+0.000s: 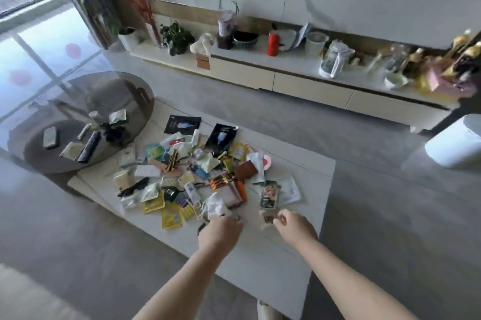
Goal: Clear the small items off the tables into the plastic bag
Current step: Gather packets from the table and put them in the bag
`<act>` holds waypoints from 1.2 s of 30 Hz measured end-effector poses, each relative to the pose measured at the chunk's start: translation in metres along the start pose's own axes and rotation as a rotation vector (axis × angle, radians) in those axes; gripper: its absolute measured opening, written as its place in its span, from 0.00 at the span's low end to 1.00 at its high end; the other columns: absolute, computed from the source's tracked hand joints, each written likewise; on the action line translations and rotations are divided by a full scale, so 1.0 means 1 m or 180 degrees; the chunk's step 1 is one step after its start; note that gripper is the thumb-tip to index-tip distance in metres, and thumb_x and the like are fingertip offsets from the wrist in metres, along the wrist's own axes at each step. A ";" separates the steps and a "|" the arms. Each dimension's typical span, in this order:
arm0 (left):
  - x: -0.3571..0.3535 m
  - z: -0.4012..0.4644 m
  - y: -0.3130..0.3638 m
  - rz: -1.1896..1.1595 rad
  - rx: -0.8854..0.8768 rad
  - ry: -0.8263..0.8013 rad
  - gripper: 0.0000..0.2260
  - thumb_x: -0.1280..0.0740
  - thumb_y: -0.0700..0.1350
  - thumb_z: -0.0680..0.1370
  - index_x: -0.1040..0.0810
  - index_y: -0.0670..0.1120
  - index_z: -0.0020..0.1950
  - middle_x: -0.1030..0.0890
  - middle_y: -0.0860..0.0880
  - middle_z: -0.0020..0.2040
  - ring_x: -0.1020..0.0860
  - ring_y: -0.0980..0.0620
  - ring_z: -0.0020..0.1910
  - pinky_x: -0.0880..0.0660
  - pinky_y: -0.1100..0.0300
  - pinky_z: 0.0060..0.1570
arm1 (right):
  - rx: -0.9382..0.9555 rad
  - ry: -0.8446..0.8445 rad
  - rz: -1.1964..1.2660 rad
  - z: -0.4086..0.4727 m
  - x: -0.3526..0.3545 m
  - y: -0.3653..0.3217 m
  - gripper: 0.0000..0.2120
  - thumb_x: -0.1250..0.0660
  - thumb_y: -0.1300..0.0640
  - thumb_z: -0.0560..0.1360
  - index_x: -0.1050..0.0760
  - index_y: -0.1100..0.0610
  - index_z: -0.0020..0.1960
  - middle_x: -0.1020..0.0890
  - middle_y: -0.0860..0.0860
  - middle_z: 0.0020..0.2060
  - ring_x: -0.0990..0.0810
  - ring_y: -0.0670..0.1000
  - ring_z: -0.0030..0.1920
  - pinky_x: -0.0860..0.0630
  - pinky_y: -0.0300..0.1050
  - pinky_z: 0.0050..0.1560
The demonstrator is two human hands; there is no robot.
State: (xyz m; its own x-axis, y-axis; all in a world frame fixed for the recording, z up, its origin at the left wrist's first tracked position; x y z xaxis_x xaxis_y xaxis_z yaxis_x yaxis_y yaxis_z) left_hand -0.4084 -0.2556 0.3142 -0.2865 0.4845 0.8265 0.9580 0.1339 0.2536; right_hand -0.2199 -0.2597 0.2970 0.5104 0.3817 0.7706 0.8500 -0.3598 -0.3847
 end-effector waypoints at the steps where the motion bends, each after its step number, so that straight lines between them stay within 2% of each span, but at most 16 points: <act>1: -0.007 0.008 0.012 -0.0106 0.0042 -0.0072 0.14 0.44 0.53 0.80 0.21 0.49 0.53 0.19 0.48 0.52 0.21 0.46 0.53 0.26 0.57 0.45 | -0.0013 -0.0017 -0.0012 0.010 0.005 0.012 0.14 0.42 0.47 0.77 0.25 0.52 0.57 0.20 0.52 0.56 0.23 0.55 0.56 0.29 0.44 0.52; 4: -0.024 0.027 0.041 -0.0421 0.0133 -0.0200 0.17 0.43 0.58 0.78 0.21 0.48 0.47 0.20 0.50 0.45 0.21 0.47 0.48 0.27 0.58 0.41 | -0.0109 -0.0073 0.0046 0.037 0.013 0.042 0.13 0.41 0.49 0.77 0.25 0.53 0.57 0.20 0.53 0.55 0.23 0.54 0.56 0.29 0.43 0.52; 7: -0.036 0.051 0.060 -0.0584 0.0153 -0.0259 0.19 0.42 0.59 0.77 0.22 0.45 0.42 0.19 0.48 0.42 0.20 0.47 0.43 0.26 0.59 0.38 | -0.0198 -0.0173 0.0167 0.065 0.012 0.062 0.07 0.41 0.50 0.77 0.28 0.53 0.49 0.20 0.54 0.50 0.22 0.55 0.54 0.29 0.44 0.50; 8: -0.039 0.060 0.064 -0.0603 0.0174 -0.0289 0.19 0.42 0.58 0.77 0.23 0.44 0.42 0.18 0.48 0.42 0.20 0.47 0.43 0.26 0.59 0.39 | -0.0212 -0.0208 0.0192 0.074 0.010 0.066 0.07 0.41 0.50 0.77 0.28 0.53 0.49 0.20 0.53 0.49 0.22 0.55 0.54 0.29 0.43 0.49; 11: -0.052 0.094 0.069 -0.0629 0.0234 -0.0387 0.17 0.42 0.57 0.77 0.23 0.46 0.42 0.18 0.47 0.44 0.20 0.47 0.47 0.28 0.58 0.40 | -0.0278 -0.0247 0.0259 0.106 0.001 0.076 0.15 0.41 0.49 0.78 0.26 0.56 0.59 0.21 0.53 0.56 0.23 0.55 0.57 0.28 0.44 0.55; 13: -0.062 0.121 0.070 -0.0688 0.0263 -0.0470 0.17 0.43 0.58 0.78 0.22 0.48 0.44 0.18 0.48 0.46 0.21 0.47 0.48 0.26 0.58 0.44 | -0.0338 -0.0260 0.0313 0.129 -0.007 0.082 0.16 0.41 0.49 0.78 0.27 0.55 0.61 0.21 0.52 0.57 0.24 0.54 0.58 0.27 0.44 0.56; 15: -0.075 0.149 0.070 -0.0733 0.0278 -0.0508 0.16 0.42 0.59 0.78 0.20 0.50 0.51 0.18 0.50 0.50 0.21 0.48 0.51 0.25 0.57 0.49 | -0.0385 -0.0282 0.0319 0.153 -0.018 0.088 0.16 0.41 0.49 0.78 0.27 0.55 0.61 0.21 0.52 0.58 0.24 0.53 0.58 0.27 0.44 0.56; 19: -0.111 0.211 0.066 -0.0830 0.0238 -0.0572 0.18 0.40 0.56 0.78 0.24 0.49 0.63 0.21 0.49 0.60 0.23 0.50 0.59 0.27 0.59 0.55 | -0.0451 -0.0365 0.0268 0.201 -0.048 0.101 0.17 0.41 0.47 0.78 0.28 0.54 0.62 0.22 0.51 0.59 0.24 0.53 0.58 0.26 0.45 0.56; 24: -0.140 0.255 0.066 -0.1004 0.0256 -0.0718 0.17 0.38 0.52 0.78 0.26 0.47 0.65 0.21 0.46 0.60 0.23 0.48 0.59 0.26 0.58 0.56 | -0.0554 -0.0425 0.0455 0.236 -0.074 0.104 0.18 0.39 0.49 0.78 0.29 0.54 0.64 0.23 0.51 0.61 0.25 0.52 0.60 0.26 0.46 0.58; 26: -0.192 0.298 0.054 -0.1135 0.0435 -0.0826 0.18 0.38 0.51 0.78 0.28 0.47 0.67 0.22 0.46 0.62 0.24 0.48 0.61 0.29 0.59 0.56 | -0.0653 -0.0511 0.0580 0.279 -0.125 0.118 0.19 0.38 0.50 0.78 0.30 0.55 0.67 0.24 0.52 0.63 0.25 0.52 0.61 0.27 0.45 0.59; 28: -0.196 0.310 0.053 -0.1174 0.0458 -0.0804 0.19 0.39 0.51 0.79 0.29 0.47 0.68 0.23 0.46 0.63 0.25 0.48 0.61 0.30 0.60 0.55 | -0.0674 -0.0516 0.0766 0.288 -0.127 0.113 0.21 0.37 0.50 0.77 0.31 0.55 0.68 0.24 0.53 0.63 0.25 0.53 0.62 0.28 0.45 0.59; 33: -0.233 0.341 0.046 -0.1465 0.0707 -0.0719 0.18 0.40 0.50 0.80 0.29 0.45 0.67 0.21 0.45 0.60 0.23 0.47 0.57 0.26 0.56 0.55 | -0.0918 -0.0323 0.1207 0.321 -0.165 0.114 0.20 0.33 0.52 0.75 0.31 0.56 0.64 0.22 0.52 0.57 0.23 0.52 0.55 0.26 0.45 0.53; 36: -0.242 0.345 0.045 -0.1623 0.0825 -0.0775 0.21 0.38 0.50 0.79 0.32 0.46 0.70 0.21 0.49 0.53 0.23 0.50 0.50 0.27 0.60 0.49 | -0.1006 -0.0149 0.1191 0.329 -0.175 0.111 0.20 0.33 0.54 0.75 0.32 0.57 0.65 0.21 0.53 0.56 0.22 0.54 0.54 0.27 0.43 0.49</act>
State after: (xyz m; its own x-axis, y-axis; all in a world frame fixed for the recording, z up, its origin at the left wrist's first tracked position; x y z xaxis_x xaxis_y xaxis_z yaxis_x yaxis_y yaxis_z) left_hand -0.2916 -0.0684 -0.0481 -0.7271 0.4835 0.4874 0.6819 0.5911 0.4309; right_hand -0.1722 -0.0864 -0.0478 0.7847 0.2122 0.5824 0.5297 -0.7174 -0.4524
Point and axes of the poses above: each hand's wrist, its own z-axis towards the middle knuckle, its own x-axis out of the back of the hand, y = z × x, the point moved 2 cm from there along z, towards the middle knuckle
